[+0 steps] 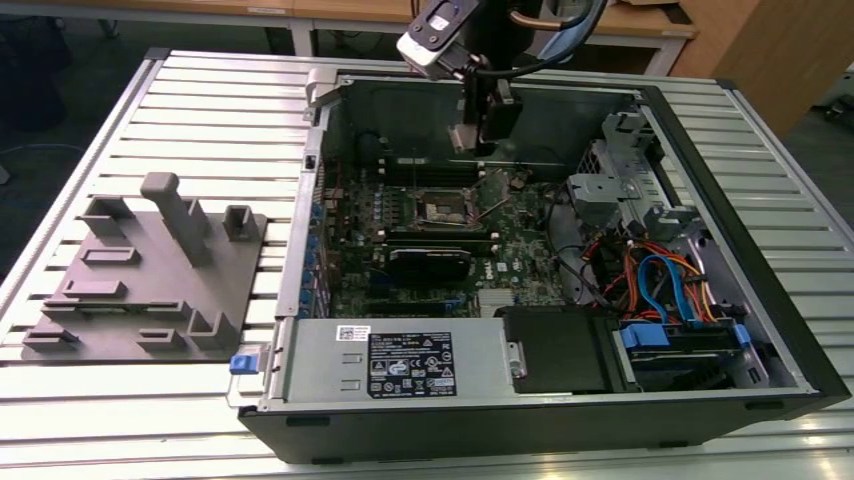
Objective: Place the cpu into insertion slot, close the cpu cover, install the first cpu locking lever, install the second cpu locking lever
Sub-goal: 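Place the cpu into insertion slot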
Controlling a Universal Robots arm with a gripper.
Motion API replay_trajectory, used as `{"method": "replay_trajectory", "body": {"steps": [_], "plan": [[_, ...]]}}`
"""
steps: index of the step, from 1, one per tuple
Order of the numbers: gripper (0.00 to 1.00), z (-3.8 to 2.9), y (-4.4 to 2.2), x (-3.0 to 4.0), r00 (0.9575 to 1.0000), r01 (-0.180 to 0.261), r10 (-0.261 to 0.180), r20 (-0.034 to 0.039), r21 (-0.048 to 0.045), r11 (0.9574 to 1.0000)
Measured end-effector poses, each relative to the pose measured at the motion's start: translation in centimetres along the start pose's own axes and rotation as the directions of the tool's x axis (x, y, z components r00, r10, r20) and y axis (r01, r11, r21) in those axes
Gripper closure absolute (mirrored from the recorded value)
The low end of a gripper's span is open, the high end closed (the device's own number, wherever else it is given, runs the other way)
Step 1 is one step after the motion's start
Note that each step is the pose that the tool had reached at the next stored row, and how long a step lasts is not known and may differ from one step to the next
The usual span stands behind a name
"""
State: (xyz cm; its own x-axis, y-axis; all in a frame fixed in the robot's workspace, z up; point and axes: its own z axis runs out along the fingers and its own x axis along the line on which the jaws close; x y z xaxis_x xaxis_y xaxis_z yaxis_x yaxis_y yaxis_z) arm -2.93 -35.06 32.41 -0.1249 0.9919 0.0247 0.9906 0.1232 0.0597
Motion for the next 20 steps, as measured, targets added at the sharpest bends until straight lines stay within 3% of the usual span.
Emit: {"method": "replay_trajectory", "body": {"steps": [13, 20], "plan": [[0.46, 0.09, -0.01, 0.00, 1.0000, -0.001, 0.001, 0.0002, 0.0001, 1.0000], [0.46, 0.86, -0.12, 0.07, 0.9995, -0.033, 0.033, 0.0017, 0.0030, 0.9995]]}}
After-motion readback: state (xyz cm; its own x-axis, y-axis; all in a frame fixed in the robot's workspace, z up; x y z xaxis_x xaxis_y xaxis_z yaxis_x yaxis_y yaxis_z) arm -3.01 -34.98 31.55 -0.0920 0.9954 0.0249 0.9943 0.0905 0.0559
